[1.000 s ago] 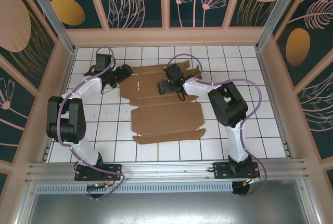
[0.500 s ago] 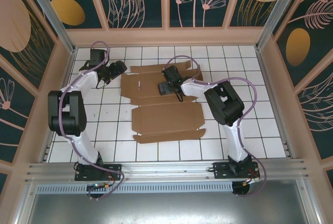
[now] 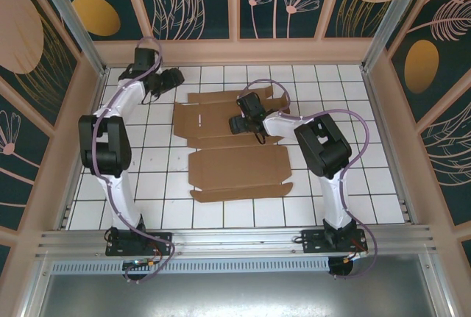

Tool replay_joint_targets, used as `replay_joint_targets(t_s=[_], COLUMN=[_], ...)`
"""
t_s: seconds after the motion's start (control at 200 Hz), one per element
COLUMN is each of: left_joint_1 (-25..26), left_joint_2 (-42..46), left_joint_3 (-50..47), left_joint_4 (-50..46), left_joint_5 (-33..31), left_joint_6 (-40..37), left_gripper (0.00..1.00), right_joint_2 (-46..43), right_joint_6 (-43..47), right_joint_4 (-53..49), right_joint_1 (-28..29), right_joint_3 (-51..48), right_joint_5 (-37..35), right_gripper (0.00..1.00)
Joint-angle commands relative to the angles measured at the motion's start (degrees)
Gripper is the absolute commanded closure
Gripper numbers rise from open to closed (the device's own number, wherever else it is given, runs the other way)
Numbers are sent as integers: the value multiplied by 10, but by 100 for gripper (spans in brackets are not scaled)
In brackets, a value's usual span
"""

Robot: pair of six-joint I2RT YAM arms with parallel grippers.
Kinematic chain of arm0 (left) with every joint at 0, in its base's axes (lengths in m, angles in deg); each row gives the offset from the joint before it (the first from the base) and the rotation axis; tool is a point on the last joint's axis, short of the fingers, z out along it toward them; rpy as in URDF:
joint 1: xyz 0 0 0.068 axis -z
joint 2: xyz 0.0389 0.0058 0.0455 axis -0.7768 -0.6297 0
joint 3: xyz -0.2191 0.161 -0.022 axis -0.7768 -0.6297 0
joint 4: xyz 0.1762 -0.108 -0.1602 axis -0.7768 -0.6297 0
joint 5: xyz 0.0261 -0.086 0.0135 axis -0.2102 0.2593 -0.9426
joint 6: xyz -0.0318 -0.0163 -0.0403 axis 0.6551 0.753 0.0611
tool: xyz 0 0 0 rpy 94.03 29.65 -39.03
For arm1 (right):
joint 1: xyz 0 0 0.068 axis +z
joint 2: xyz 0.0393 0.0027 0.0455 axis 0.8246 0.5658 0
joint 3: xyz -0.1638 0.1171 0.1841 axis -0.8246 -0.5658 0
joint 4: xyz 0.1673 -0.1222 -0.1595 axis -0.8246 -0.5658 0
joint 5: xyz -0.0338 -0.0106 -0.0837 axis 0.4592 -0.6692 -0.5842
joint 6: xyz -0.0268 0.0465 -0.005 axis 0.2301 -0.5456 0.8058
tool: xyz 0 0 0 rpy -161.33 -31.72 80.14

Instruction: Fold the paper box

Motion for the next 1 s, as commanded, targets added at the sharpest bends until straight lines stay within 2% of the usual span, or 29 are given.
replay_joint_targets(t_s=[0.0, 0.195, 0.29, 0.736, 0.991], left_joint_1=[29, 36, 36, 36, 36], left_joint_2=[-55, -113, -133, -198, -187], left_joint_3=[33, 81, 97, 102, 91], left_joint_4=[-42, -39, -38, -2, 33], left_joint_5=[-31, -67, -64, 34, 74], left_joint_6=[-16, -1, 1, 3, 5], left_gripper=[30, 31, 31, 36, 36], right_joint_2=[16, 19, 22, 31, 38], right_joint_6=[7, 2, -1, -1, -1], right_joint_4=[-48, -51, -51, -52, -58], right_joint_1=[-4, -4, -3, 0, -1], right_joint_3=[-14, -9, -10, -12, -3], right_joint_5=[31, 43, 47, 42, 46], right_gripper=[18, 18, 18, 19, 22])
